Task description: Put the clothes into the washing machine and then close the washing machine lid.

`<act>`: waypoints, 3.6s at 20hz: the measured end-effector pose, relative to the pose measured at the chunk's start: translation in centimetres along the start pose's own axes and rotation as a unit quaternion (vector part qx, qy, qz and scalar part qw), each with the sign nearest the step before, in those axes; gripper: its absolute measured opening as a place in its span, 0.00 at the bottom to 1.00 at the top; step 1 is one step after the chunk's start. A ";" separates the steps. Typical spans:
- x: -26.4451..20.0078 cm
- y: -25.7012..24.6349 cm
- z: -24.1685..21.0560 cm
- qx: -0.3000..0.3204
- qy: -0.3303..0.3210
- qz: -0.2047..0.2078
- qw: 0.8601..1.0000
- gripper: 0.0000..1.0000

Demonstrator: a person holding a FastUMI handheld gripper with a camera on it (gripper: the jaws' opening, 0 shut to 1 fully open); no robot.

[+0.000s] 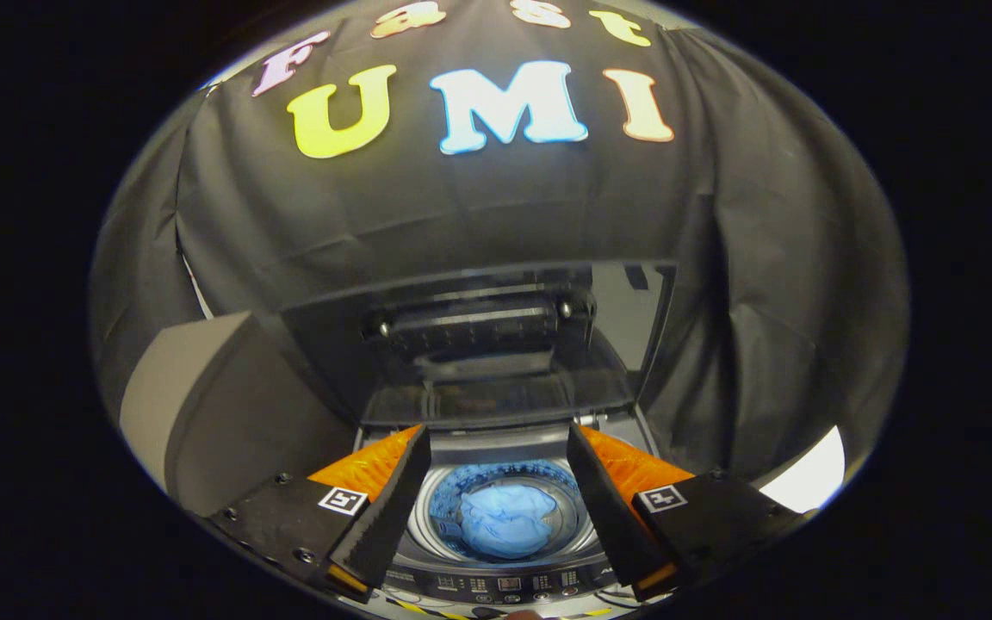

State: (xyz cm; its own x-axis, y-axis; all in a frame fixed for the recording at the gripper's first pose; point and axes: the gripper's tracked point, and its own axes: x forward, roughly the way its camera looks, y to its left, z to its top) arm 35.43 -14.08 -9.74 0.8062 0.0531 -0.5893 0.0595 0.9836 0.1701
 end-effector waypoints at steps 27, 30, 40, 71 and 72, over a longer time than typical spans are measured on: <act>13.6 5.7 12.1 -0.067 -0.018 0.030 0.997 0.98; 14.8 5.0 10.7 -0.066 0.012 0.027 0.997 0.98; 14.8 4.7 9.0 -0.058 0.055 0.028 0.996 0.98; 15.9 5.5 5.6 -0.065 0.022 0.046 0.997 0.99; 16.4 5.3 4.3 -0.070 0.029 0.042 0.996 0.98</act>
State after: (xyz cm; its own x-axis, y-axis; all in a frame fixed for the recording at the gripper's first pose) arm 51.53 -8.71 -15.11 0.7691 0.1430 -0.6229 -0.0938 0.9893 0.1114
